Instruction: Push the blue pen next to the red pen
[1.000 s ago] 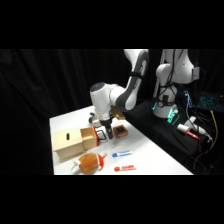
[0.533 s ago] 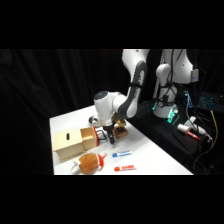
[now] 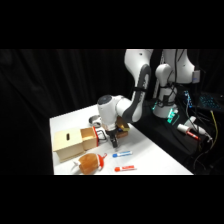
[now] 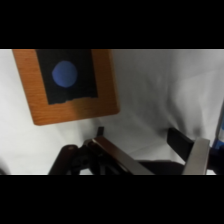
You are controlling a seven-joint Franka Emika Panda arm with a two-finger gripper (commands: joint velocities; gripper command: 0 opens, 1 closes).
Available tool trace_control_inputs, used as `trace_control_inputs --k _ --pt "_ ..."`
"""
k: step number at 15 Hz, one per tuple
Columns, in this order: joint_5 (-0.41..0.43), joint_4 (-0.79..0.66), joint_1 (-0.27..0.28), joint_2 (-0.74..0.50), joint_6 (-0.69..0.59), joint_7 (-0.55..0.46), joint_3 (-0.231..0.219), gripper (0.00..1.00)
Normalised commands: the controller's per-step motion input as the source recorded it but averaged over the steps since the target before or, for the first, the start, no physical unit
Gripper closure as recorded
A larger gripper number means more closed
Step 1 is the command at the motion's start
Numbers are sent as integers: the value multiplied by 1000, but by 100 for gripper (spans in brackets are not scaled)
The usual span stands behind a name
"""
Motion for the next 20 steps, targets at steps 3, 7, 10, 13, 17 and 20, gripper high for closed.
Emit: trace_control_inputs --k 3,7,10,13,17,20 --pt "-111 -122 376 -62 93 320 -120 0" --pt "-110 -56 278 -29 -12 242 -70 0" --pt "-117 14 198 -7 -99 190 -59 0" --pt "-120 51 152 -9 -129 167 -51 0" --pt "-147 101 167 -24 -179 211 -59 0" --pt "-182 145 202 -17 -216 250 -74 0"
